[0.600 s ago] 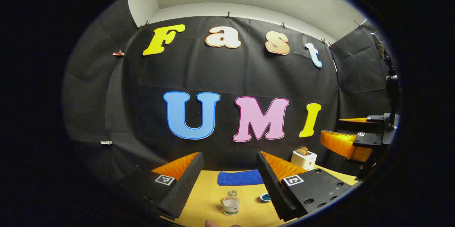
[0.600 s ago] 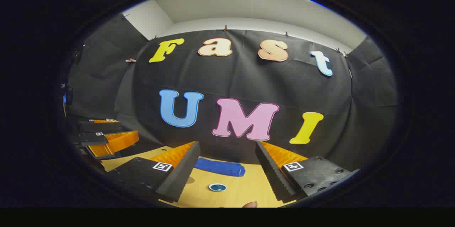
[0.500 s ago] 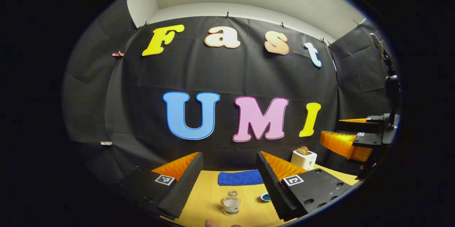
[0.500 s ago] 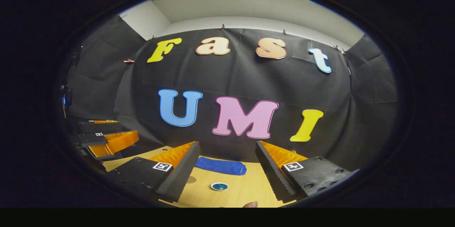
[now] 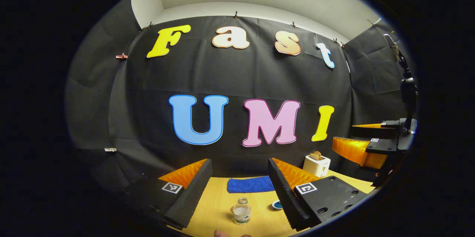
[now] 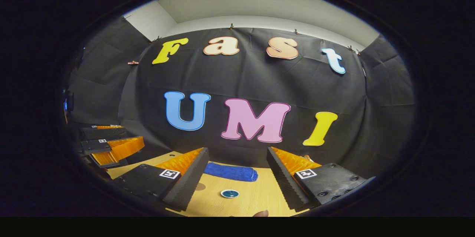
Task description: Open the teacup lid with one hand, grasp the water bottle and pour water into the teacup with the other hand; after pouring, place the water bottle on the coaster and then close the teacup lid.
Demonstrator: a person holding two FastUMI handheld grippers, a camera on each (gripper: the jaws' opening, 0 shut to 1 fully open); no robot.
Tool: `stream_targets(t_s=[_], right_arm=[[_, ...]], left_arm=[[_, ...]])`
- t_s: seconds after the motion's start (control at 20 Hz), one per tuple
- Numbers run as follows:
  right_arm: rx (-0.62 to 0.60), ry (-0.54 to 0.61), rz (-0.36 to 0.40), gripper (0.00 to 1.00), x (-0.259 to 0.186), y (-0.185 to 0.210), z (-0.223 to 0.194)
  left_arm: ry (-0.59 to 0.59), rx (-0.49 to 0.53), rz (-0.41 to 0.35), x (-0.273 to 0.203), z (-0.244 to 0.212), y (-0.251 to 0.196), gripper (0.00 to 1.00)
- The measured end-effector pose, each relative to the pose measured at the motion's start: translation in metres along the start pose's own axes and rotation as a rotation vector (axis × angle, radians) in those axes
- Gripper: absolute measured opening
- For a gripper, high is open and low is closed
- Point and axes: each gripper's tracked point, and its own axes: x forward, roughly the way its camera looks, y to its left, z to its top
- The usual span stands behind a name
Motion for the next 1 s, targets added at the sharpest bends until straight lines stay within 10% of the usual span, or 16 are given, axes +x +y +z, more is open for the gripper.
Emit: stream_targets(t_s=[0.6,1.0], right_arm=[[0.013,0.009,0.026,0.97,0.015,0.003,-0.013],[0.020,0.074,0.069,0.97,0.032,0.008,-0.091]], left_arm=[[0.010,0.011,-0.004,0.007,-0.008,0.005,0.95],[0.066,0.011,-0.029,0.028,-0.079,0.002,0.95]])
